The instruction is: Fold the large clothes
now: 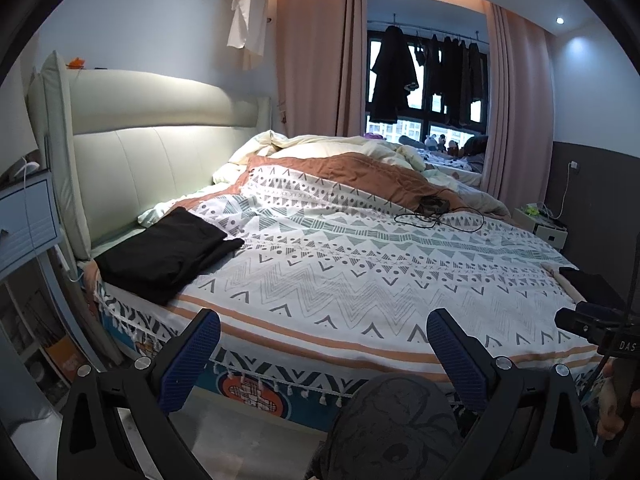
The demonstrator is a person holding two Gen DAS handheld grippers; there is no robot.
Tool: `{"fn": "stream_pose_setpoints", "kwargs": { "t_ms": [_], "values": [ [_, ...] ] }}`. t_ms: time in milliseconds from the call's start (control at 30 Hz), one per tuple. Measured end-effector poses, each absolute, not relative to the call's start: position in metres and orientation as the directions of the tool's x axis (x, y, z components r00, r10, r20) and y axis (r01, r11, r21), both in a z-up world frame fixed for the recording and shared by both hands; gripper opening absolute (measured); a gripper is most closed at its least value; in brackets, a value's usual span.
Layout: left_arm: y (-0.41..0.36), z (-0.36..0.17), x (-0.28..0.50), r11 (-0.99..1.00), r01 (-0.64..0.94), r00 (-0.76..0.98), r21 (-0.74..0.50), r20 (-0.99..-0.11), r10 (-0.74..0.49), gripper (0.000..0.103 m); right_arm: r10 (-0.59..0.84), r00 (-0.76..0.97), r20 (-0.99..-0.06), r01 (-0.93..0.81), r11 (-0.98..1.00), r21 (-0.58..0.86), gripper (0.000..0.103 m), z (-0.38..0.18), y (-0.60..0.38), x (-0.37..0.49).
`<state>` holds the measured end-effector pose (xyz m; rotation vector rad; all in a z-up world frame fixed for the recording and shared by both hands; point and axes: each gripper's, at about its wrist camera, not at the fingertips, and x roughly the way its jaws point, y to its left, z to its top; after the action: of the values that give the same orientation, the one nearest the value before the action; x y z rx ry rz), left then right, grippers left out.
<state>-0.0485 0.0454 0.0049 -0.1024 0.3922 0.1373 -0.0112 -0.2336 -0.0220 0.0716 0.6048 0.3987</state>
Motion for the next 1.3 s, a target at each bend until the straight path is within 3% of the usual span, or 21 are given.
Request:
{"fn": "stream_pose_setpoints", "kwargs": {
  "t_ms": [1300],
  "values": [
    [0.0473, -0.0025, -0.0538, 0.983, -0.151, 0.914, -0.102, -0.393, 0.1, 0.103, 0.391, 0.732, -0.558, -0.347, 0.919, 0.188, 0.103, -0.0249, -0.2272, -0.0119]
  ]
}}
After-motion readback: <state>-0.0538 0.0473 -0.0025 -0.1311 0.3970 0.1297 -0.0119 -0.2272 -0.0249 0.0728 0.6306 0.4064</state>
